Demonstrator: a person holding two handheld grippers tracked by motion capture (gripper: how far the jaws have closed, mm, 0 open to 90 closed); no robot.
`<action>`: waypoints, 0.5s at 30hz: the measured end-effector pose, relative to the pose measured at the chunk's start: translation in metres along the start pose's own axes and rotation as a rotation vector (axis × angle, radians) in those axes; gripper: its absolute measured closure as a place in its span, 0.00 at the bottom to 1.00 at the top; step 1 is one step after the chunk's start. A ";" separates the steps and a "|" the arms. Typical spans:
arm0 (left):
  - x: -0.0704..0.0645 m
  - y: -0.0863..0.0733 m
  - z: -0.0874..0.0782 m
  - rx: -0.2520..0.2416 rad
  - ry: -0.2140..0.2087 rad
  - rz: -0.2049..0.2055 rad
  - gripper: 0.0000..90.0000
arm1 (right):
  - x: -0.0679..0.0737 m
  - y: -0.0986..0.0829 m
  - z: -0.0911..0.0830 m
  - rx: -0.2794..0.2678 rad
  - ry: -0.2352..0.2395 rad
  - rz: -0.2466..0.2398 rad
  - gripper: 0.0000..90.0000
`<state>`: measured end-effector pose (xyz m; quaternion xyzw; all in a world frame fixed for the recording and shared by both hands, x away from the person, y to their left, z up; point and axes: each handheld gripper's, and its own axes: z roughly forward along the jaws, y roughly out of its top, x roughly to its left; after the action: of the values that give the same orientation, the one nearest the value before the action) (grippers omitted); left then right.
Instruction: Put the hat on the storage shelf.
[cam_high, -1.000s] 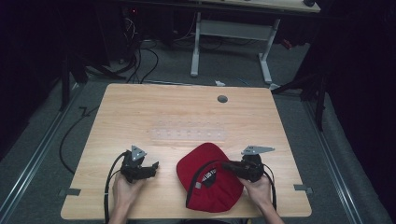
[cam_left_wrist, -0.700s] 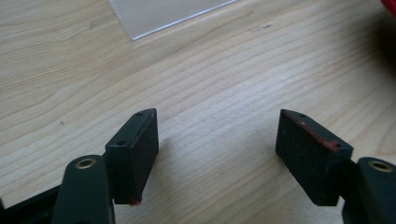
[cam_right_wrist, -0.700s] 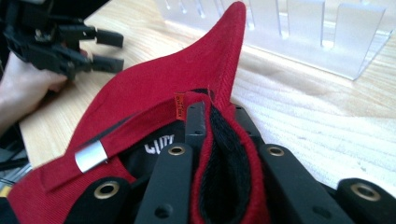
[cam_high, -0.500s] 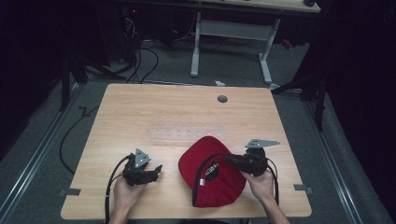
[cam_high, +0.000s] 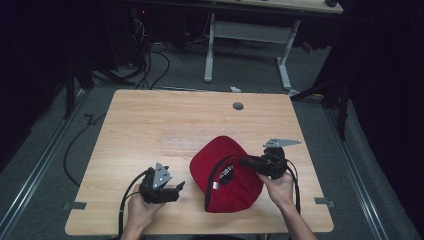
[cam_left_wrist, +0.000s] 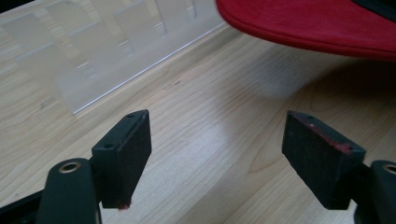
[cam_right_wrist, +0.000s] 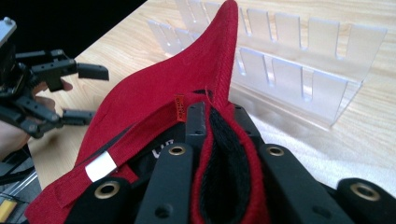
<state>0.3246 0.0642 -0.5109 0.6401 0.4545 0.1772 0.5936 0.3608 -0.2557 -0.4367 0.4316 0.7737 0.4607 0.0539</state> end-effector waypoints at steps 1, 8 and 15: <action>-0.001 0.000 0.001 0.003 -0.004 0.002 0.27 | 0.000 0.003 0.000 -0.001 0.000 0.002 0.90; -0.013 0.001 0.008 -0.005 -0.030 0.005 0.25 | 0.002 0.016 0.002 -0.009 0.004 0.021 0.90; -0.022 0.002 0.014 0.010 -0.038 0.014 0.23 | 0.004 0.024 0.005 -0.015 0.007 0.028 0.90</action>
<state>0.3245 0.0392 -0.5051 0.6494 0.4394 0.1668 0.5978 0.3755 -0.2443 -0.4204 0.4401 0.7644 0.4687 0.0479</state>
